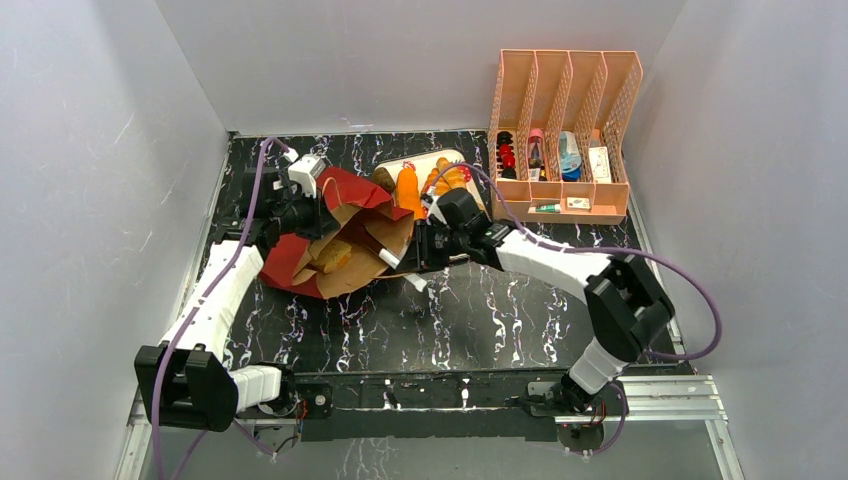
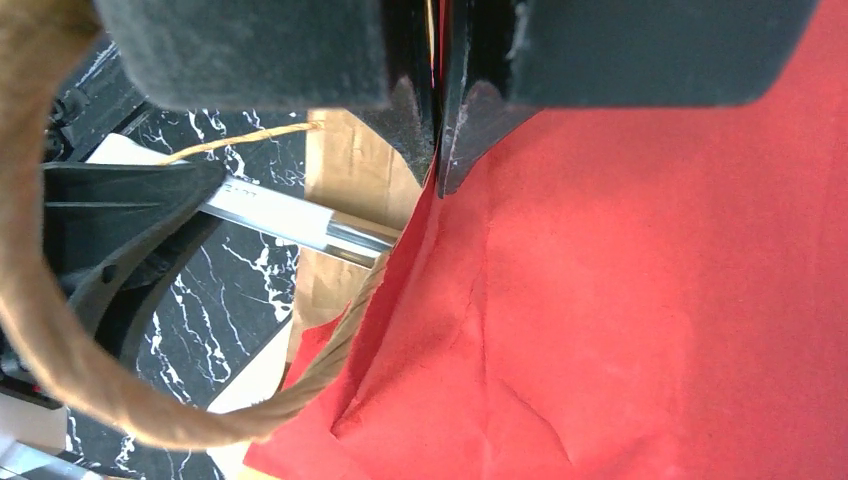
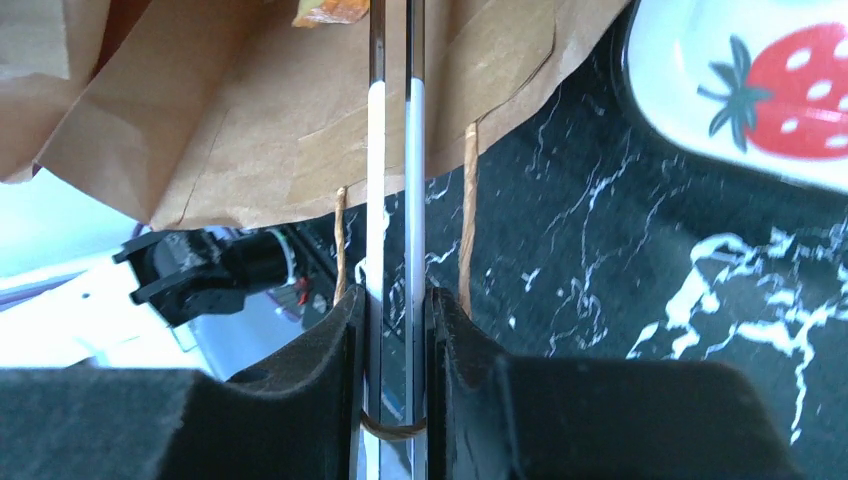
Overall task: Take the fake bread out of the paper bag
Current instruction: Pick up the clamp from the paper bag, then take out the fake bread from the paper bag.
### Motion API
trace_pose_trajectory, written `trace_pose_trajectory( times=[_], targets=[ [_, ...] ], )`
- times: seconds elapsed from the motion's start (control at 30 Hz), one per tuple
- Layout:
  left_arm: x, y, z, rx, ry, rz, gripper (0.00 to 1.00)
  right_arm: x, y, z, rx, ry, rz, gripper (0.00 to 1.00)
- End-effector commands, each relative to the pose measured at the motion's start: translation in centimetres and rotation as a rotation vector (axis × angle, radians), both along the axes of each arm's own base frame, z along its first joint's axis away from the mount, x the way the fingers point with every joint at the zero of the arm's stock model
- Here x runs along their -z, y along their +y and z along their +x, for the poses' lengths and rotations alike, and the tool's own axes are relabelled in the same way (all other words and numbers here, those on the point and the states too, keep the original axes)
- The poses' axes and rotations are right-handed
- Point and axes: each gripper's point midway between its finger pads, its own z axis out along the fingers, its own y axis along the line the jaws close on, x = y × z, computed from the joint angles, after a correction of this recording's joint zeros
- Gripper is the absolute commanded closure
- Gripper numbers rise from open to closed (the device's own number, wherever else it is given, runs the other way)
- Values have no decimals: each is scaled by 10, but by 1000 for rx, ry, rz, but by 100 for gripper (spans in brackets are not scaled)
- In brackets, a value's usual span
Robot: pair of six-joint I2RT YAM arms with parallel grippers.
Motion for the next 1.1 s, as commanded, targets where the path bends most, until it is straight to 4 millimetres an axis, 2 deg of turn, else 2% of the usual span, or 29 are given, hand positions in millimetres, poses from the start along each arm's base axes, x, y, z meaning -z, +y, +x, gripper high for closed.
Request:
trace_pose_trajectory(
  times=[0.0, 0.17, 0.27, 0.37, 0.57, 0.73, 1.07],
  targets=[
    [-4, -1, -4, 7, -19, -18, 100, -54, 0, -22, -10, 50, 173, 100],
    [1, -4, -8, 13, -12, -42, 100, -52, -6, -31, 35, 119, 187, 100],
    [3, -8, -10, 22, -2, -61, 100, -45, -3, -28, 63, 148, 210, 99],
    [4, -12, -13, 40, 11, -81, 100, -39, 4, -17, 85, 130, 240, 99],
    [4, -16, -17, 61, 25, -104, 100, -30, 23, 17, 131, 72, 254, 99],
    [6, -19, -18, 80, 43, -118, 100, -12, 46, 36, 155, 89, 257, 97],
    [9, -22, -25, 106, 64, -128, 100, 25, 89, 53, 177, 26, 275, 96]
  ],
)
